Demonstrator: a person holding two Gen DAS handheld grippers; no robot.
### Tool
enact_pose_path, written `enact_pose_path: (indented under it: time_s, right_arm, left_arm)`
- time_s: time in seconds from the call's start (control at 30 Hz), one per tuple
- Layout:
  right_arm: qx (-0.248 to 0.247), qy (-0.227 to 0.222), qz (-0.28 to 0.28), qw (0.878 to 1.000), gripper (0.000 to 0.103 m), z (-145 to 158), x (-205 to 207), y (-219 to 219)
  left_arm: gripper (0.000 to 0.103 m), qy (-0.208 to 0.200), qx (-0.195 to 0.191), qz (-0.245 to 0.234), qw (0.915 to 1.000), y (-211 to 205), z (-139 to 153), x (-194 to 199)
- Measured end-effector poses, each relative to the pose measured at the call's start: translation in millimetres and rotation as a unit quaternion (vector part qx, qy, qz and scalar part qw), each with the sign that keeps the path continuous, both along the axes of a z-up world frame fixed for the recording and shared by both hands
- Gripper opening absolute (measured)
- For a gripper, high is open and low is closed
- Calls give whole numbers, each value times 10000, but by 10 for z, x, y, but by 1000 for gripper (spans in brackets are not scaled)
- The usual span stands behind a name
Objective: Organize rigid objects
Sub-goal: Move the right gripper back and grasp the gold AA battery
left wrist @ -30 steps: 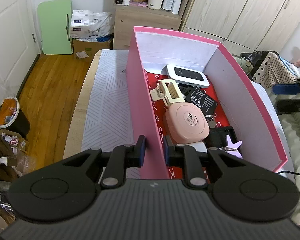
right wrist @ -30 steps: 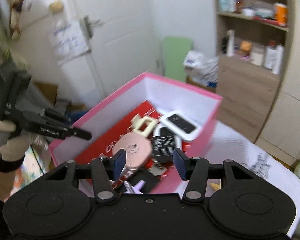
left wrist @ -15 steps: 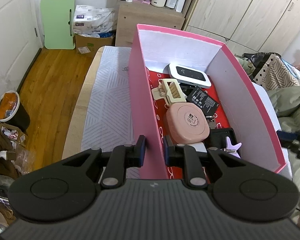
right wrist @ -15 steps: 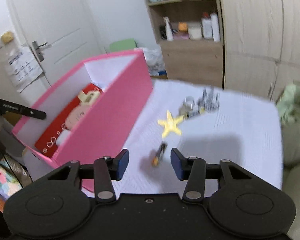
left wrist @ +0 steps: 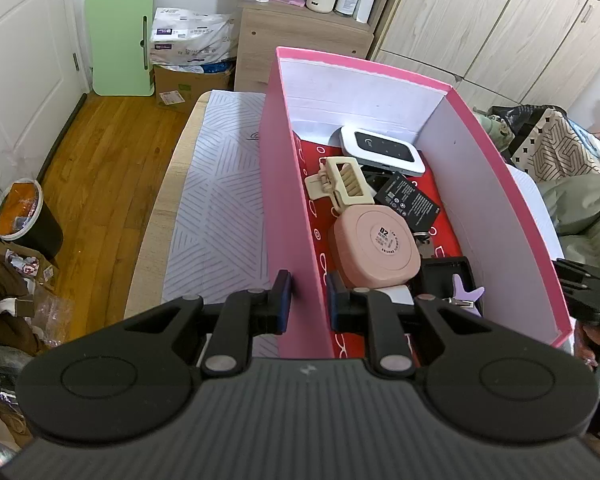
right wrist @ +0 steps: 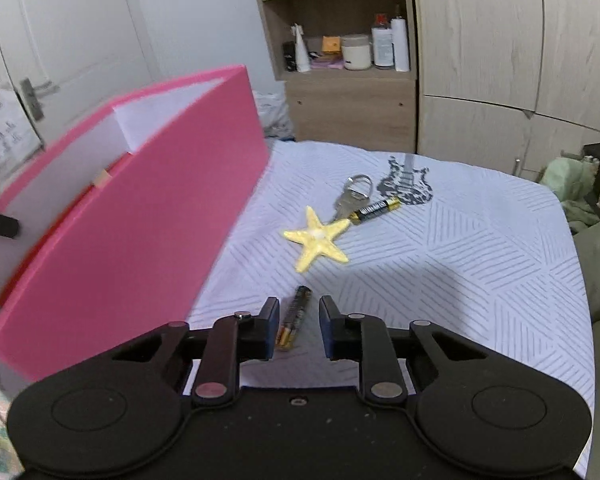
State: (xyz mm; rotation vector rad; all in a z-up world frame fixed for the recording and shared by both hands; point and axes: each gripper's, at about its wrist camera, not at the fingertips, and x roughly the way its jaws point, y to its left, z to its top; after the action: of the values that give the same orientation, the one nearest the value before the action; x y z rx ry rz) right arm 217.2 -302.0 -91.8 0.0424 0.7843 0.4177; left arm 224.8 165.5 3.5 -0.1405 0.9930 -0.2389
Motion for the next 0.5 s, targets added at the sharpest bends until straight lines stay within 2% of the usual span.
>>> enact_pose_path:
  time_s: [0.13, 0.2, 0.3, 0.5]
  right_arm:
    - [-74, -17, 51, 10000, 19, -59, 1, 58]
    - [-239, -78, 85, 9996, 13, -62, -10, 101]
    - [-236, -78, 106, 9996, 12, -53, -12, 97]
    - [192, 26, 45, 9998, 12, -7, -42, 3]
  left_arm:
    - [17, 0, 1, -1, 10000, -2, 1, 2]
    - [17, -3, -1, -7, 10000, 1, 2, 2]
    - [17, 1, -2, 1, 10000, 2, 3, 2]
    - [17, 2, 24, 38, 10000, -10, 4, -3]
